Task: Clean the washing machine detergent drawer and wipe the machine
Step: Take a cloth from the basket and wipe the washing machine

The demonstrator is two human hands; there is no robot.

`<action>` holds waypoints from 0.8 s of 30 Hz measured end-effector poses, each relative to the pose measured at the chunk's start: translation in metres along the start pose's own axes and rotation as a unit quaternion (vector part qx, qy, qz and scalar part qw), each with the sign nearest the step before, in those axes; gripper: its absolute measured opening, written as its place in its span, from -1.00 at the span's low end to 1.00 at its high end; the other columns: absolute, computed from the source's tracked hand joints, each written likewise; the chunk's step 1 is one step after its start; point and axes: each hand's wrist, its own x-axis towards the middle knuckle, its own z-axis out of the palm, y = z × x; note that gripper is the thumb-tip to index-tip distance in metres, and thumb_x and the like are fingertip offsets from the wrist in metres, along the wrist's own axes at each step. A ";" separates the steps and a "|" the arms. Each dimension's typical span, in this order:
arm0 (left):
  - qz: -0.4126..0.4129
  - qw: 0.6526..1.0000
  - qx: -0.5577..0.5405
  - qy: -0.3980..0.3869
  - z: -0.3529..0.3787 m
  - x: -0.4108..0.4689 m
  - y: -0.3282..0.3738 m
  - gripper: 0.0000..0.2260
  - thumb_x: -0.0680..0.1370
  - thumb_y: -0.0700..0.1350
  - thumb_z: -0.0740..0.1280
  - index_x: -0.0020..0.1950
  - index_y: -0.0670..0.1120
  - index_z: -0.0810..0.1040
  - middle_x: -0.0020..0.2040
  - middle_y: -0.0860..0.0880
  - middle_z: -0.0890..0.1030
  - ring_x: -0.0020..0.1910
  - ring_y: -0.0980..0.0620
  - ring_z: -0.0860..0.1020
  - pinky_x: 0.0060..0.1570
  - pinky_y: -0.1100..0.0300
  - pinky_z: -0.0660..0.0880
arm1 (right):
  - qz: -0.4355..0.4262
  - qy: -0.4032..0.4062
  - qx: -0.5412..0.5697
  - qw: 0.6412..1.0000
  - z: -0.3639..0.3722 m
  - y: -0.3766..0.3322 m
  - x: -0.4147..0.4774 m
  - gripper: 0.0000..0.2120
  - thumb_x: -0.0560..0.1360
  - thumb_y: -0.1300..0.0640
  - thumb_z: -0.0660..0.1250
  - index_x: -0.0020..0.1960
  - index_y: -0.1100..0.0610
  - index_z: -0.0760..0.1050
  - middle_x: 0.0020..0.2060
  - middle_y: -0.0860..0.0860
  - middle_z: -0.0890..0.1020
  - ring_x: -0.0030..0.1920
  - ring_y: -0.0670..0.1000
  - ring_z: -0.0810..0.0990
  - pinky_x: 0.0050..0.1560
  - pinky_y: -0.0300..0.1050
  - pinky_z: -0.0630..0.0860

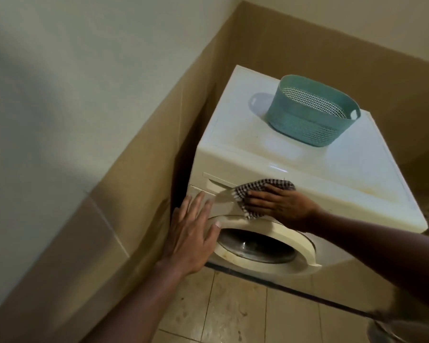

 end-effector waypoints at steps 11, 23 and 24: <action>-0.029 0.988 0.012 0.152 -0.033 0.036 -0.020 -0.54 0.59 -0.10 0.25 0.49 -0.16 0.37 0.45 -0.15 0.41 0.41 -0.12 0.36 0.37 0.03 0.33 | 0.006 0.013 0.004 1.000 -0.014 -0.034 0.113 -0.40 0.53 0.13 0.25 0.54 0.07 0.20 0.56 0.06 0.23 0.59 0.13 0.01 0.55 0.15 -0.31; -0.221 0.897 -0.384 -0.002 -0.014 0.097 -0.055 -0.56 0.25 0.02 0.33 0.05 0.43 0.60 0.20 0.03 0.67 0.14 -0.04 0.62 0.20 -0.07 0.56 | 0.076 0.088 -0.019 0.993 -0.020 -0.016 0.122 -0.37 0.58 0.05 0.14 0.61 0.02 0.05 0.60 0.02 0.09 0.60 0.08 -0.07 0.53 0.19 -0.31; -0.220 0.896 -0.385 -0.005 -0.006 0.100 -0.061 -0.64 0.28 -0.01 0.33 -0.06 0.42 0.60 0.13 -0.03 0.69 0.06 -0.07 0.64 0.12 -0.06 0.58 | 0.071 0.080 -0.029 0.994 -0.016 -0.026 0.138 -0.36 0.56 0.04 0.16 0.60 0.03 0.05 0.60 0.03 0.09 0.60 0.09 -0.06 0.53 0.20 -0.32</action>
